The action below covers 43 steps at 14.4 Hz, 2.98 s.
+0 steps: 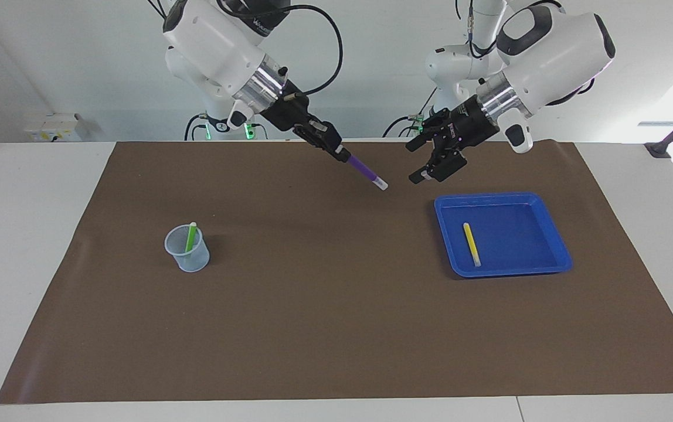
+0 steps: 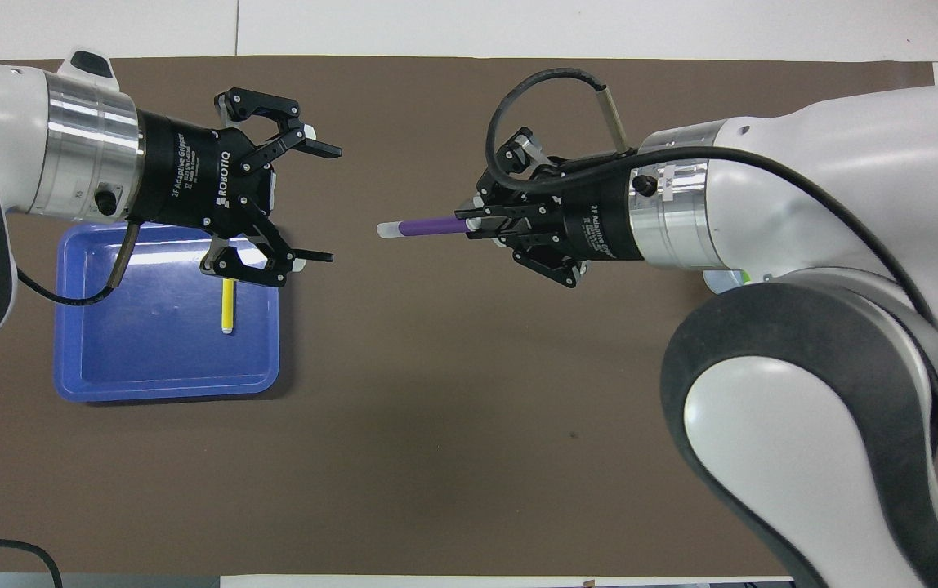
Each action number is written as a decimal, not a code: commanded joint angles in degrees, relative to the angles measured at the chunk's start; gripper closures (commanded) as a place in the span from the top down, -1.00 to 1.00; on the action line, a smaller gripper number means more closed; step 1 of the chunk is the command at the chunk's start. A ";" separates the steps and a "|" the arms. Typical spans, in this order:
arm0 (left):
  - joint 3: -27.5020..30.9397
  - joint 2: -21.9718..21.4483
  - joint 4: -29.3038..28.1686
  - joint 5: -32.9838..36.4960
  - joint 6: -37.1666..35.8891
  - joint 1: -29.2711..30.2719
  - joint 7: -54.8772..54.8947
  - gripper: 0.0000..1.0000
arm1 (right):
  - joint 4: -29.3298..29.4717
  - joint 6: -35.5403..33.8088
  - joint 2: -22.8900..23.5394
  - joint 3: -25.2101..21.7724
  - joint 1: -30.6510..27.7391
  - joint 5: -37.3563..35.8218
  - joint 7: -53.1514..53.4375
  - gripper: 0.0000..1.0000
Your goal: Right arm passes pens to left for tray arrangement
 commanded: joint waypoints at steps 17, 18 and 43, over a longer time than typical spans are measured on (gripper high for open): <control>-0.21 -3.40 -5.99 -4.44 -3.04 -1.07 -1.01 0.55 | 0.84 1.73 0.45 4.78 0.40 -1.94 1.95 -1.00; -0.13 -3.40 -5.99 -4.36 -3.30 -1.06 -1.01 0.51 | 0.84 1.73 0.45 4.78 0.40 -1.94 1.94 -1.00; 0.14 -5.25 -7.57 -4.71 -4.63 -0.45 1.01 -1.00 | 0.92 0.33 0.45 4.61 0.40 -9.92 1.59 1.00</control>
